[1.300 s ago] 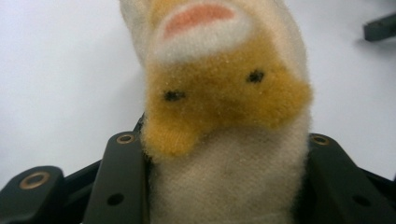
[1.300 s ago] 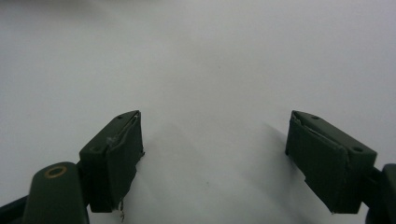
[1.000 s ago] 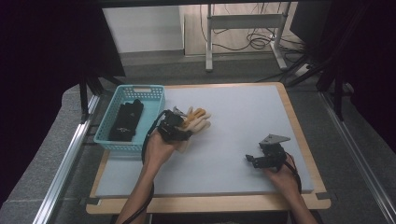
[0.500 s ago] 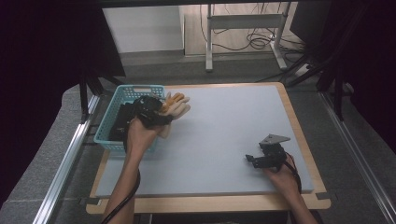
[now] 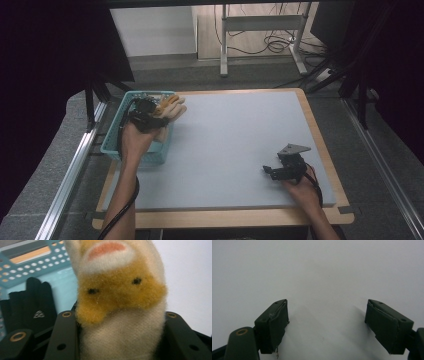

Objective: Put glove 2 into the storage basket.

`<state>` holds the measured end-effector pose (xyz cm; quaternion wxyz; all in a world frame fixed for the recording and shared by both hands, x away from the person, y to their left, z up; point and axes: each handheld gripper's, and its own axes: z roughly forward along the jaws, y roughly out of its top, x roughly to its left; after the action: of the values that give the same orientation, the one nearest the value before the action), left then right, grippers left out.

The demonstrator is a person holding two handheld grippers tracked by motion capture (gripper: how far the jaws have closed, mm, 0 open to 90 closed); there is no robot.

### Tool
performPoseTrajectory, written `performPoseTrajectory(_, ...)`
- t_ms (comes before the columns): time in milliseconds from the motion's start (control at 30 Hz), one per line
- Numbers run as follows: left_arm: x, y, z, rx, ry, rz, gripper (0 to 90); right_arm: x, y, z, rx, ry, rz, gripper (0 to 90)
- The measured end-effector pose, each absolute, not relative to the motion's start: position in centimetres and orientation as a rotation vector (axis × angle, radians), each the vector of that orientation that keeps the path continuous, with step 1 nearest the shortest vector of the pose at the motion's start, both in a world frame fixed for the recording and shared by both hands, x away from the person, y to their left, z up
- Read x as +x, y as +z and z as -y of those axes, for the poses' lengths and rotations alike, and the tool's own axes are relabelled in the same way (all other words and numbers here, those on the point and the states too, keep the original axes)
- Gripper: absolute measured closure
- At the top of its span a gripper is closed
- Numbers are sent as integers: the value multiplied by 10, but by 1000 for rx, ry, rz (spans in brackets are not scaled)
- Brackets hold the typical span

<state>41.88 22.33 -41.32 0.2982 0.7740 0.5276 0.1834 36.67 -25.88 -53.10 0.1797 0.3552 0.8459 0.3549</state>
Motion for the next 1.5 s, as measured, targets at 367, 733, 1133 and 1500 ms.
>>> performPoseTrajectory(367, 431, -419, -256, 2031, 516, -1507, 533, 367, -531, 259, 1004, 1003, -2391, 187)
performPoseTrajectory(733, 459, -451, -267, 2071, 482, -1630, 530, 367, -531, 259, 1005, 1004, -2390, 187)
performPoseTrajectory(1133, 492, -486, -257, 2138, 360, -1688, 518, 367, -531, 259, 1005, 1004, -2390, 187)
performPoseTrajectory(1500, 497, -500, -252, 2167, 199, -1685, 182, 367, -531, 259, 1005, 1004, -2390, 187)
